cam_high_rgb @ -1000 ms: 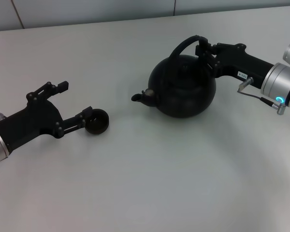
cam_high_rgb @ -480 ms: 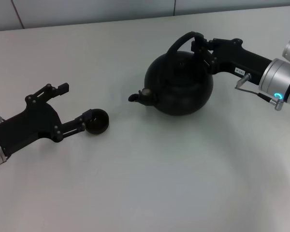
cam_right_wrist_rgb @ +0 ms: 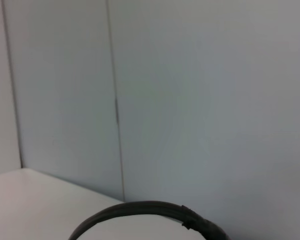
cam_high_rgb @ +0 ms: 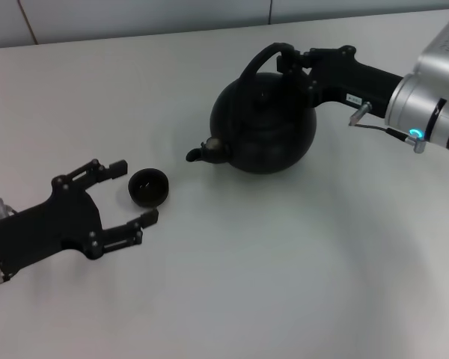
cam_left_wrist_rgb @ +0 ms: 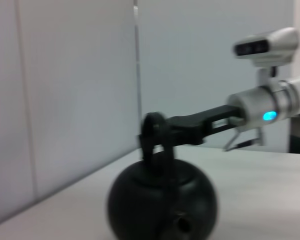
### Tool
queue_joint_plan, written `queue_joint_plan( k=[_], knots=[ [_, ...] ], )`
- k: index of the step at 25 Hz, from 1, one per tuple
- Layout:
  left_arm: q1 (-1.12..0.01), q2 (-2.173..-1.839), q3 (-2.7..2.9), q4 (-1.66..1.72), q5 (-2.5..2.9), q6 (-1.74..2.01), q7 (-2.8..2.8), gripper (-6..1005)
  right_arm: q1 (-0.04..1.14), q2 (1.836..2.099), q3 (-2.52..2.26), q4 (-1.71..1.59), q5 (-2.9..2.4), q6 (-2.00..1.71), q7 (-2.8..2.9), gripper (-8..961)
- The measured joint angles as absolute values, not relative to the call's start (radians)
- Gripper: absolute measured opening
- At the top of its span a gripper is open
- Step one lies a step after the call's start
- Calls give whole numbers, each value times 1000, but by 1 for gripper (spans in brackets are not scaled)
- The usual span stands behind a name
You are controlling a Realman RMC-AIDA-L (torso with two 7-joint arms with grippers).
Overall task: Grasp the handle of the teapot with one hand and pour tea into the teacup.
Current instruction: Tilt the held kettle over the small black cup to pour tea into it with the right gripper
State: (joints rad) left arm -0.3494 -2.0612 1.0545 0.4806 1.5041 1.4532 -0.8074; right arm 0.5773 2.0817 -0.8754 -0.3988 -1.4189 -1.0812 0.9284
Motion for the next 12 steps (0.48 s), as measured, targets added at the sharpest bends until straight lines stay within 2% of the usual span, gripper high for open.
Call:
queue_joint_plan(
  k=[1,4,12],
  knots=[
    [-304,-2060,1104,564,1505,1485,-871,859,586,2082,-905,-410,-1419,-1054,928,115],
    [-274,-2059,1115,612,1506,1522,-910,859,601,2082,-946,-422,-1419,-1017,928,115],
    [-261,-2047,1106,640,1570,1589,-976,859,621,2083,-1022,-469,-1417,-956,928,115]
  ],
)
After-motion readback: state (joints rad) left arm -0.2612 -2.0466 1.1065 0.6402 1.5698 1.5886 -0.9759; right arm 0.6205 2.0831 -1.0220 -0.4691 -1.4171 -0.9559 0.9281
